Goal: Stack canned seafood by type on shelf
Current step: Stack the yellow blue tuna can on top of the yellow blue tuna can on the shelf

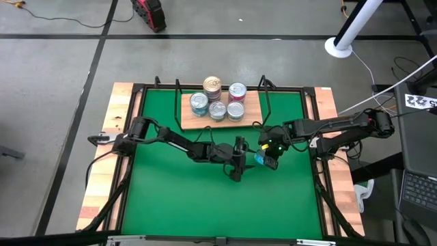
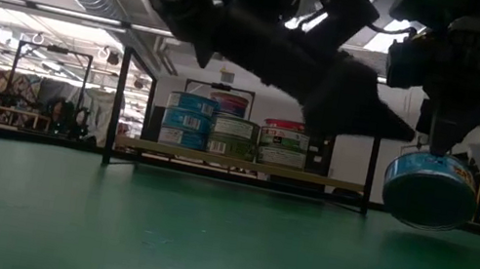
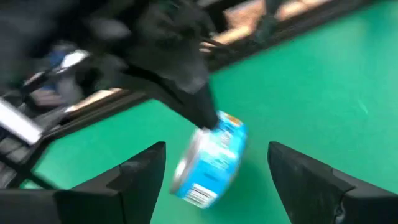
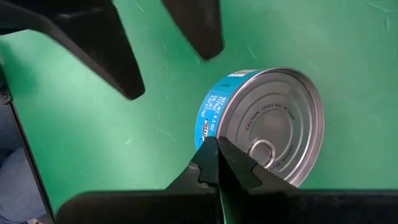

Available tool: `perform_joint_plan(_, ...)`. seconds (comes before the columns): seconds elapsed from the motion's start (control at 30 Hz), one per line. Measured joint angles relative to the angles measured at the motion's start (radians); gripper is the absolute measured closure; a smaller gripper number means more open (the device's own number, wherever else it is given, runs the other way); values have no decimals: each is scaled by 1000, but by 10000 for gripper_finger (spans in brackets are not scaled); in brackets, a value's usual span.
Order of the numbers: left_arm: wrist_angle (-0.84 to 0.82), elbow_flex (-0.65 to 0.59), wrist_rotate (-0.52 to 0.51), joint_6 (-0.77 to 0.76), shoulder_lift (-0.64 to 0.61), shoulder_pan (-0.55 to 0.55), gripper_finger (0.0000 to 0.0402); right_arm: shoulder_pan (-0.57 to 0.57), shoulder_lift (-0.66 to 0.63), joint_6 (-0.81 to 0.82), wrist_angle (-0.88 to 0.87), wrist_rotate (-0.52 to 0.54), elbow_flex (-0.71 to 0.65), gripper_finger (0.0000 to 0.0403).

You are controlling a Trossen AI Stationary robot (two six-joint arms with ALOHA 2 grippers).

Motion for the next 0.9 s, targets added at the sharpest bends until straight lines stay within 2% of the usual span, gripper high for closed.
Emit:
perform_joint_plan(0.13, 5, 0, 69, 112, 20, 0, 122, 0, 0, 0, 3, 0, 0, 403)
perform_joint_plan(0.73, 40, 127, 67, 303, 168, 24, 121, 0, 1, 0, 22, -8, 0, 403)
perform_joint_plan(0.9, 35, 134, 65, 319, 171, 24, 131, 0, 1, 0, 22, -8, 0, 403)
